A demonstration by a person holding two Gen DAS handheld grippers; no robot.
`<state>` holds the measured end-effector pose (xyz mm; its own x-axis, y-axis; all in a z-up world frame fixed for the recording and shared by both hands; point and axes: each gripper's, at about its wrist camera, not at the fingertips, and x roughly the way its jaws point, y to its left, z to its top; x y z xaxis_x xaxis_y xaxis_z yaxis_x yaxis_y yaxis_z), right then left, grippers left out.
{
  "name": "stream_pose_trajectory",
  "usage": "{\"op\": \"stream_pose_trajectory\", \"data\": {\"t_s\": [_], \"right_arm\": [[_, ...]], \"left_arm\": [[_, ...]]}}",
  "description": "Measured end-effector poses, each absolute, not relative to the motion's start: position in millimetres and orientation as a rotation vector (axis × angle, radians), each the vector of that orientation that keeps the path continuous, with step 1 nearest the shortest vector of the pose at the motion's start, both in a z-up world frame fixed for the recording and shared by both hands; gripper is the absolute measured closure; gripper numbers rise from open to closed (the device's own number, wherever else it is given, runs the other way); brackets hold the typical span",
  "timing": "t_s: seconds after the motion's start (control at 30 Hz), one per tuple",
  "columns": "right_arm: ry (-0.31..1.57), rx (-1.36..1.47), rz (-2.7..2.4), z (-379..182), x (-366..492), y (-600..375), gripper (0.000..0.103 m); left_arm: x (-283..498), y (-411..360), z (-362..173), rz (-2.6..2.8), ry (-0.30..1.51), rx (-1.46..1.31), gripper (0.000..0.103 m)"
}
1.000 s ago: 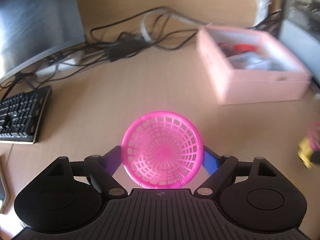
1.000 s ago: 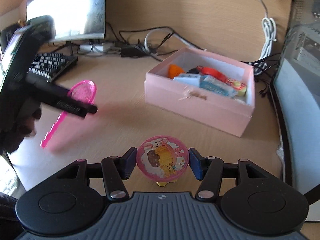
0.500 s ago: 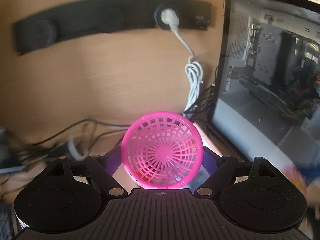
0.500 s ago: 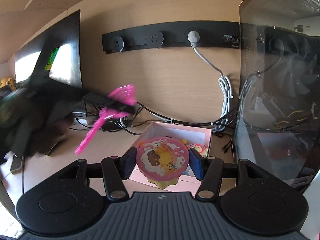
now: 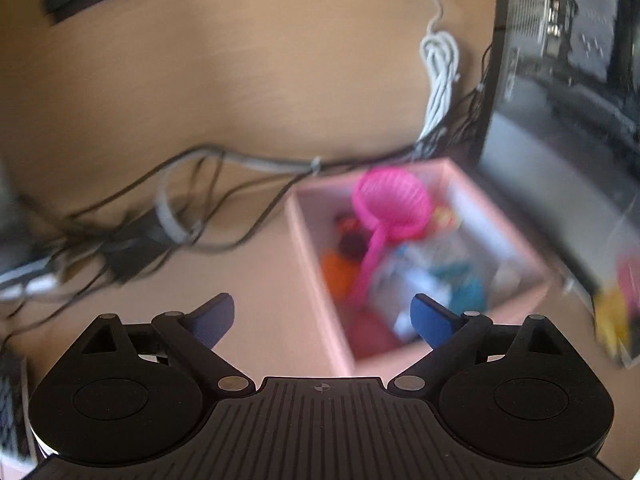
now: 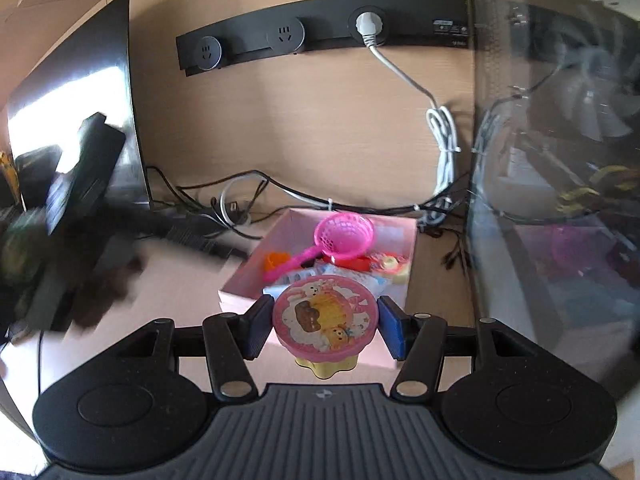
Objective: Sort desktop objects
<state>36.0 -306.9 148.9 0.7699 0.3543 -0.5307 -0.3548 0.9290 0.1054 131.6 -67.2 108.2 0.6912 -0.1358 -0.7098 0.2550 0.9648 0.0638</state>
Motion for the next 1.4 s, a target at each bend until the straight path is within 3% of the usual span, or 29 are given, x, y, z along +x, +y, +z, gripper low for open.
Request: {"op": "stream_pose_trajectory", "data": {"t_s": [0.33,0.4,0.5,0.7,1.03,1.4], "right_arm": [[0.558,-0.023,0.207,153.6,137.5,-285.6,0.046],[0.604,-0.016,0.152,143.7,157.6,-283.1,0.035],[0.656,0.052,0.152,128.7,155.7,-288.8,0.033],[0.638,0.018,0.301,102.4,70.3,-287.2,0.001],[0.826,-0.107,0.382,30.1,8.5,-283.2,0.000],[0.792,-0.179,0.422,19.0,31.6,-272.6,0.000]], "left_arm": [[37.8,-28.6,80.7,-0.133,0.759,0.036,0.002],[31.8,-26.5,71.2,-0.142,0.784,0.018,0.002],[20.2,-25.0,55.8,-0.117,0.778,0.018,0.000],[2.4,-24.1,28.0,-0.059,0.753,-0.048,0.000],[-5.6,-48.0,7.9,-0.057,0.731,-0.013,0.000],[7.1,-50.2,4.2,0.006,0.727,0.016,0.000]]}}
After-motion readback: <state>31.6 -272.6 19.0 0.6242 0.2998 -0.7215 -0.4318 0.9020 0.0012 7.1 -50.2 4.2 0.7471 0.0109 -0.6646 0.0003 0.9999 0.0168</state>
